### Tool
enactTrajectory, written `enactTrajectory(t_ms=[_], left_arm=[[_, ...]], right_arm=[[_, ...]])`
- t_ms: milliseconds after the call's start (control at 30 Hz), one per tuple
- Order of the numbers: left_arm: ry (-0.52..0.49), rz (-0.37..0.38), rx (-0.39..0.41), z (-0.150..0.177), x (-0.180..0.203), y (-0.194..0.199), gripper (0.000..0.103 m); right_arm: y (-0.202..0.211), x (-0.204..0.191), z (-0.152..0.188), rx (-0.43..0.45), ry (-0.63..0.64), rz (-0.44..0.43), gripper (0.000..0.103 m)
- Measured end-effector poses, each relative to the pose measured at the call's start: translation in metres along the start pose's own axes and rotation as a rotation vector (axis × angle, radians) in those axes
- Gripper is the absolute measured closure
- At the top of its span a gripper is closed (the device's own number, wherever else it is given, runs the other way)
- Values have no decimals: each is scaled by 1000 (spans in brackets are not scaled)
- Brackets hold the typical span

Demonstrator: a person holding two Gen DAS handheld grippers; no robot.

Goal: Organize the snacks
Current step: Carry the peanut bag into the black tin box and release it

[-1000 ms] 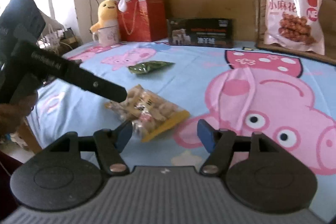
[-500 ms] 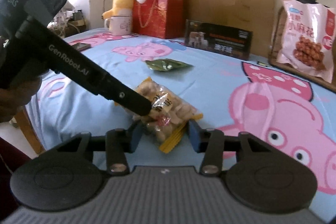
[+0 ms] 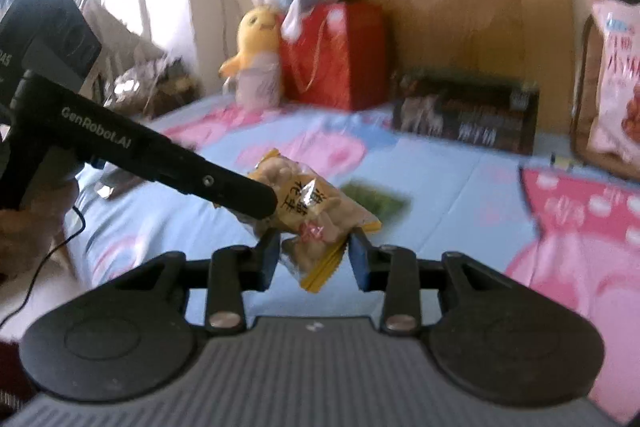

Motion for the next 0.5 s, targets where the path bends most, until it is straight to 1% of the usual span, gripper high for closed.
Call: enactTrajectory(t_ms=[133,200,333,433,500], left_arm=[[-90,-25,40,-60,-1,-23,79],[-108,-32,57,-90,-7,-37,79],[-112,-32,94,-149,-30,-70,79],[-100,-54,110,-180,-53,-97,79],[-82,-82,116,-194,-71,-111,78]], right_arm=[[-23,26,-41,78,18,79,63],[-41,43,-63,99,14,114,63],[-83,78,-98,131,2,174,64],[-120,98,-113,127,-4,204,64],[-146,105,-117,116,-10,212,64]])
Point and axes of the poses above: each gripper's, at about its wrist camera, not at the fingertips, and y roughly against the way its jaws point, x to its right, z to its underside, the point moved 7 cm from there along -y, roughly the way its jaws point, and after that the axes turned 14 degrees about z, right-handed, at the moved point
